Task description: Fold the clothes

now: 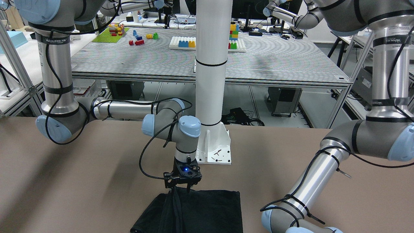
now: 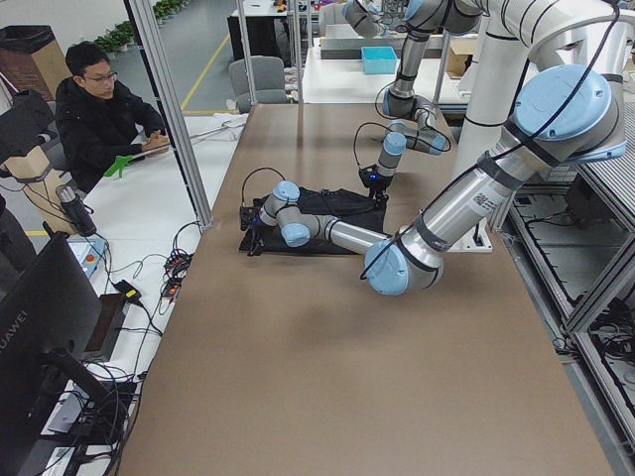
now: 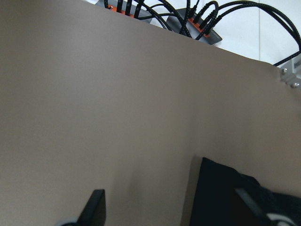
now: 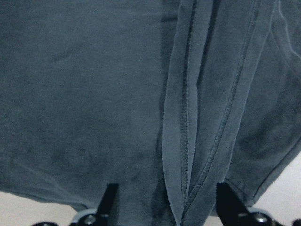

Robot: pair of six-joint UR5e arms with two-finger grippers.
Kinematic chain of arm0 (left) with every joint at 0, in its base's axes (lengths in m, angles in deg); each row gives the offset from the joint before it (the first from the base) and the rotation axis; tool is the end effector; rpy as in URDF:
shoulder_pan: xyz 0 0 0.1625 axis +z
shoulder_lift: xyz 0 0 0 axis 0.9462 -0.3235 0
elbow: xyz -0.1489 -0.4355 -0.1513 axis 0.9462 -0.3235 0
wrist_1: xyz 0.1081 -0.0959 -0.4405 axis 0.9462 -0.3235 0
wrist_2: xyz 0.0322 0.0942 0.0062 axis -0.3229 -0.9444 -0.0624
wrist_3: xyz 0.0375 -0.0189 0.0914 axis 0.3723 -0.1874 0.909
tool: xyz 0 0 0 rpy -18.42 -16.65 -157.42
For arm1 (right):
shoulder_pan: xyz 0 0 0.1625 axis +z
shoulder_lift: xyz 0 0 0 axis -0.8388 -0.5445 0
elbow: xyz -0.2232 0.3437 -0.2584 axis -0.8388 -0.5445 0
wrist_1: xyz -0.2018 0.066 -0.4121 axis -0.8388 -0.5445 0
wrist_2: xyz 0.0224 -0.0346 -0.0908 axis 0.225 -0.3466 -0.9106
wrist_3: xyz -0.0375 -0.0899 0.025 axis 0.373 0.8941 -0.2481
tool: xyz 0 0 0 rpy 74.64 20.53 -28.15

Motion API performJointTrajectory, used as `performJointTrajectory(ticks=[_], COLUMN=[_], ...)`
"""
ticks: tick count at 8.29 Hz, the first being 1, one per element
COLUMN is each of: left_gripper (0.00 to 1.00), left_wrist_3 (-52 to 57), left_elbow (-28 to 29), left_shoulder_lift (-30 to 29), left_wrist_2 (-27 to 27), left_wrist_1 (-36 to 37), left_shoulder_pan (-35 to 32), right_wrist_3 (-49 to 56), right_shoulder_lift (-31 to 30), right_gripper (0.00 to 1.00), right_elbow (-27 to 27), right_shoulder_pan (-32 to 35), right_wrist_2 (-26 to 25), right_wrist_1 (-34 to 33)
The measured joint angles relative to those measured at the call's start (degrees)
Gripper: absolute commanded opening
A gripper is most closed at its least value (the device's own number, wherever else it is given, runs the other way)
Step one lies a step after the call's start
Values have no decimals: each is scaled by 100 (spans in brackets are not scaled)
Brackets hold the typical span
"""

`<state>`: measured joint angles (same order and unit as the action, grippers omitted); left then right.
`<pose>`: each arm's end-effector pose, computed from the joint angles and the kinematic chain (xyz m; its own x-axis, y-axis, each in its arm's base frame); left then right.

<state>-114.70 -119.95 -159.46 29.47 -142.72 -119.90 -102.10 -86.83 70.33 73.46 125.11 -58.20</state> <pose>0.5264 -0.7897 0.3058 0.4952 -0.2183 -0.8409 0.6018 0.7843 0.1507 -0.6298 -0.3284 0.2228 0.7917 -0.2726 0.5468 0.0943 0.9387 0.3315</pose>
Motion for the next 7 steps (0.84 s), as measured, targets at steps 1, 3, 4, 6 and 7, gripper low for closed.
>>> performJointTrajectory(ticks=[1, 3, 4, 6, 7], left_gripper=[94, 94, 94, 94, 94], left_wrist_3=[0, 3, 1, -15, -22], left_elbow=[0, -1, -1, -7, -8], left_shoulder_lift=[17, 40, 64, 85, 90], left_wrist_2=[-4, -9, -24, -113, -128], left_wrist_1=[0, 0, 0, 0, 0], left_shoulder_pan=[4, 8, 11, 58, 70], right_wrist_3=[145, 391, 438, 520, 662], right_shoulder_lift=[40, 46, 46, 46, 46], right_gripper=[78, 47, 15, 0, 0], right_elbow=[-134, -285, -335, -363, -362], right_shoulder_pan=[3, 6, 6, 16, 58], right_wrist_2=[-4, -5, -4, 23, 57], right_wrist_1=[28, 47, 50, 51, 54])
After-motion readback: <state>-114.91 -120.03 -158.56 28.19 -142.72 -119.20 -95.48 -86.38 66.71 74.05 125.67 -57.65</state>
